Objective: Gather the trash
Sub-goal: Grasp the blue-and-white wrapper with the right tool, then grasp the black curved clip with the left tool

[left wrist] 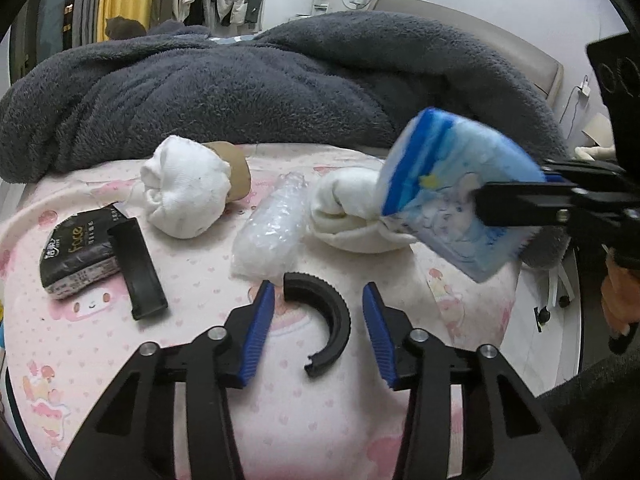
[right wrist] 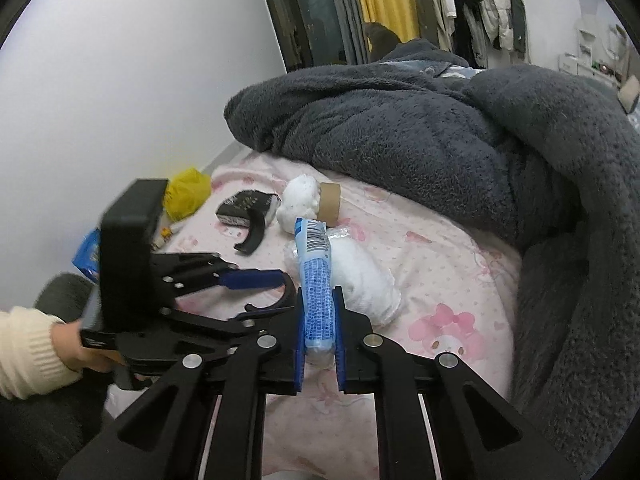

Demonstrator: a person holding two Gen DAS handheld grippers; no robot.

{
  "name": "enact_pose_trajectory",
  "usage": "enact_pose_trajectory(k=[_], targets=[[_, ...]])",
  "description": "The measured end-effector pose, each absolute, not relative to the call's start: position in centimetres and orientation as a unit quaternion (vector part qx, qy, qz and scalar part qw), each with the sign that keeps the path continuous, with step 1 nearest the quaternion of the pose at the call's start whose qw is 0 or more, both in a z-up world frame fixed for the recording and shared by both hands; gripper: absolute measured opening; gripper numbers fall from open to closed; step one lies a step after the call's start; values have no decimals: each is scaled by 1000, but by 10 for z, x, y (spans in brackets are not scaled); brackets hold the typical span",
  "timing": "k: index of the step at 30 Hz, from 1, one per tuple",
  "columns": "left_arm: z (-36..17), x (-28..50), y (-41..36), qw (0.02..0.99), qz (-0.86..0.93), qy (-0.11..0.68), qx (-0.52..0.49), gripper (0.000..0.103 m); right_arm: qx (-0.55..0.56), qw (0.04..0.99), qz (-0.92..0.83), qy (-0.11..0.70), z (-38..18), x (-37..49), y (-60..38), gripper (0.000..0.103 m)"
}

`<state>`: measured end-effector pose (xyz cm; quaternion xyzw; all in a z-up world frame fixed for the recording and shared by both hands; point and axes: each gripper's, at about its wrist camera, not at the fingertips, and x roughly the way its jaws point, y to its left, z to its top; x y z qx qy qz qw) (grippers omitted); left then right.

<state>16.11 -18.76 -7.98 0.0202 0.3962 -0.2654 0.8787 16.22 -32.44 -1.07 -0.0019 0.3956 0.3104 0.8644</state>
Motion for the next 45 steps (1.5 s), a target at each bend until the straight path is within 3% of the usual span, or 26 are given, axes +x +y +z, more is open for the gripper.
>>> enact_pose_trajectory(k=[3,7,19,23,27,28,45], targets=[[-81,163,-190,880,-261,396,19,44,14,866,312,391,-9,161,-332,11],[-83,164,-192,880,-255,399,19,30,21,867,311,389,-7,160,-337,11],[-70,159,-180,883,-252,395,18,27,26,871,313,377,3,162,-329,11],[-63,158,-169,886,-245,392,17,16,22,872,314,375,6,166,-320,11],[-58,159,-154,890,-237,390,10,15,15,871,318,374,9,169,-303,11],[-58,159,-150,891,-231,390,11,10,12,871,318,374,10,170,-299,11],[-36,152,-82,907,-196,371,-15,10,-11,865,347,363,27,178,-226,11]])
